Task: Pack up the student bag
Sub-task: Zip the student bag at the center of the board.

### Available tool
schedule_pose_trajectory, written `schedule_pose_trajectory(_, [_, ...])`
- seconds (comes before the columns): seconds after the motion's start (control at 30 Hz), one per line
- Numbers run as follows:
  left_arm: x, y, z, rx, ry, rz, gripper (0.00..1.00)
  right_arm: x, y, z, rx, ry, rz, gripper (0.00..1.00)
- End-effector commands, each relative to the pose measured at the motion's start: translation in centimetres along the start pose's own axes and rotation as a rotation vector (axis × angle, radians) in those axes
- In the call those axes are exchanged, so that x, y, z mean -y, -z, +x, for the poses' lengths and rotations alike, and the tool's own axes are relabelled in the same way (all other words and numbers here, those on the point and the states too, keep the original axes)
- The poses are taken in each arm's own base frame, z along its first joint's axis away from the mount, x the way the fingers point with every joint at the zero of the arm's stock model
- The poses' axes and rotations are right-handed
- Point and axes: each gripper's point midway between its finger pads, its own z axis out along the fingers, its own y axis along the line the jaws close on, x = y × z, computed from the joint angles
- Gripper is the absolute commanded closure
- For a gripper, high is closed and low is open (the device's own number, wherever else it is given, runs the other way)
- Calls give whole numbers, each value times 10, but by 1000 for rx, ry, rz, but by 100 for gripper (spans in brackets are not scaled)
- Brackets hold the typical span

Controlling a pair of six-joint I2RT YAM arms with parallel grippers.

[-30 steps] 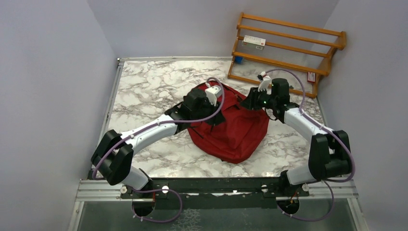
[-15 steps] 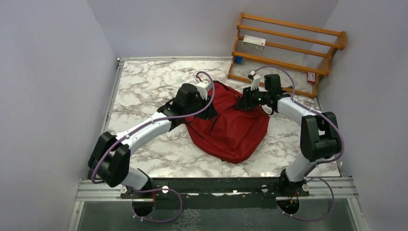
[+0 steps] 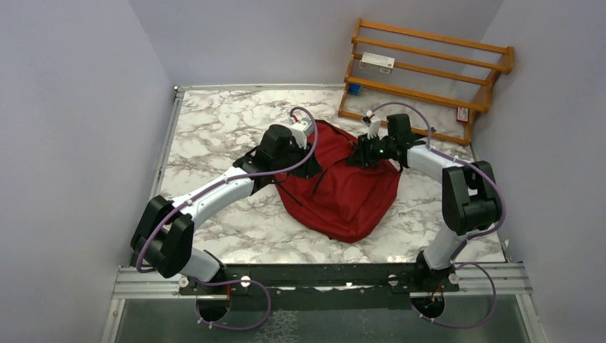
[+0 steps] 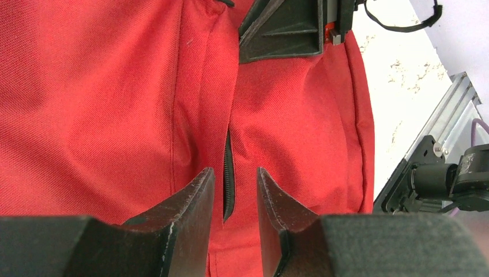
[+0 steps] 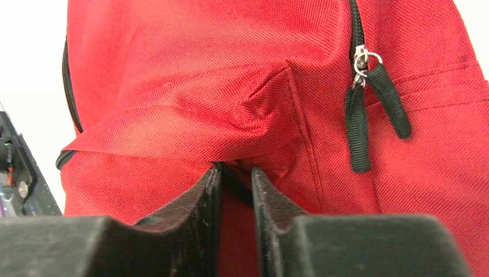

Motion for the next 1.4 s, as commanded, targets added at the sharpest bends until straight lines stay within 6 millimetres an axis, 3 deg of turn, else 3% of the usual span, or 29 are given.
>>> schedule_pose_trajectory(0.0, [-1, 4, 0, 4, 12, 7, 66, -3, -1, 1, -3, 14, 13, 75])
schedule_pose_trajectory(0.23, [-5, 3, -1, 10, 18, 1, 66, -14, 21, -23, 57, 60, 54, 92])
schedule_pose_trajectory(0.5, [-9, 2, -2, 21, 33, -2, 66, -25, 38, -35, 53, 71, 72, 96])
schedule_pose_trajectory(0.8, [-15, 0, -1, 19, 45, -3, 66, -46, 45, -35, 18, 34, 2, 100])
schedule_pose_trajectory(0.87, [-18, -2, -3, 21, 57, -8, 66, -55, 45, -34, 13, 37, -30, 99])
schedule_pose_trajectory(1.03, [-21, -9, -31, 83, 88, -2, 64, -81, 40, -32, 5, 16, -101, 99])
schedule_pose_trajectory(1.37, [-34, -28, -61, 130, 185, 4, 57, -137, 6, -16, -33, 87, -168, 99])
